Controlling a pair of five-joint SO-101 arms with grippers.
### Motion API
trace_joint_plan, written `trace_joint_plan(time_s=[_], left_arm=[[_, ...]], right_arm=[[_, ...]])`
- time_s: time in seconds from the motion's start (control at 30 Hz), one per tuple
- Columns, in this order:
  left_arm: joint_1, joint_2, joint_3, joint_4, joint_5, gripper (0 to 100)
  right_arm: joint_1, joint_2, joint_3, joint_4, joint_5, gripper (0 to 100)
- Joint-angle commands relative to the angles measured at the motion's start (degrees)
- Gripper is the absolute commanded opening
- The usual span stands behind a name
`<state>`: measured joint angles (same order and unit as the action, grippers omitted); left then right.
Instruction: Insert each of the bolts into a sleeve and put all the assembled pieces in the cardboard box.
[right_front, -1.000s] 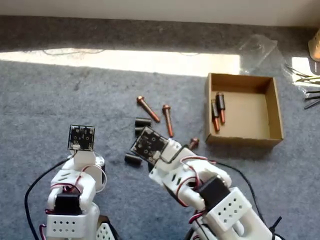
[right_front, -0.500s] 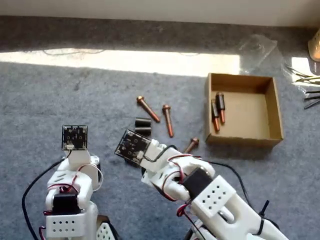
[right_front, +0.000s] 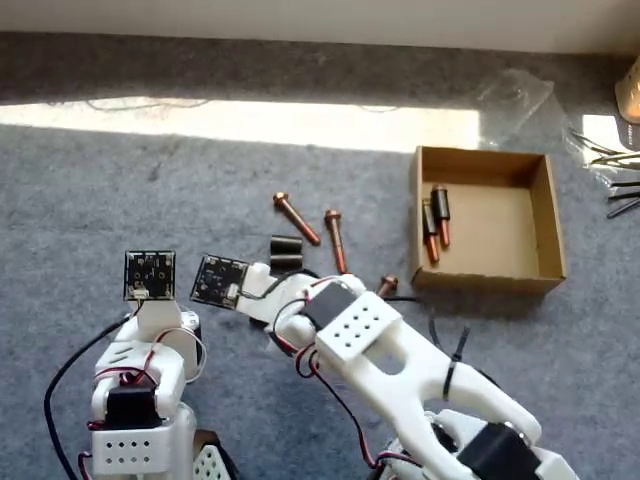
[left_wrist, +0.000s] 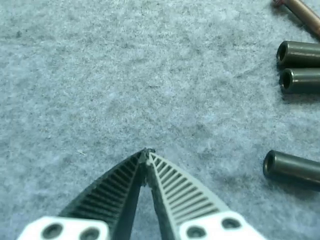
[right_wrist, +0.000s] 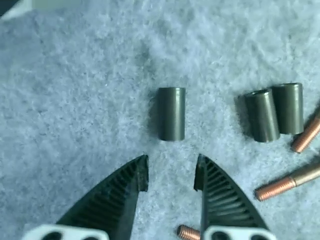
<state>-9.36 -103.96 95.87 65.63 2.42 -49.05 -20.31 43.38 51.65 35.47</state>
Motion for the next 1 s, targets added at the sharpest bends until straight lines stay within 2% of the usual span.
trace_joint_plan(time_s=[0.0,0.23,0.83,0.97], left_arm=[[-0.84,-0.13,1.01,-0.35,-0.35,1],[-0.84,-0.13,1.01,-0.35,-0.35,1],[-0.84,-0.13,1.10,-1.67,-0.35,1],[-0.84,-0.13,1.10,-1.67,-0.35,1]], right_arm=[[-0.75,5.32,-5.05,-3.38,0.97,14.1],[-0.84,14.20,-9.89,-4.00,0.88,14.1],[-4.09,25.98,-16.40,-4.09,0.79,13.9],[-4.09,27.56,-17.63,-4.09,1.05,4.7]])
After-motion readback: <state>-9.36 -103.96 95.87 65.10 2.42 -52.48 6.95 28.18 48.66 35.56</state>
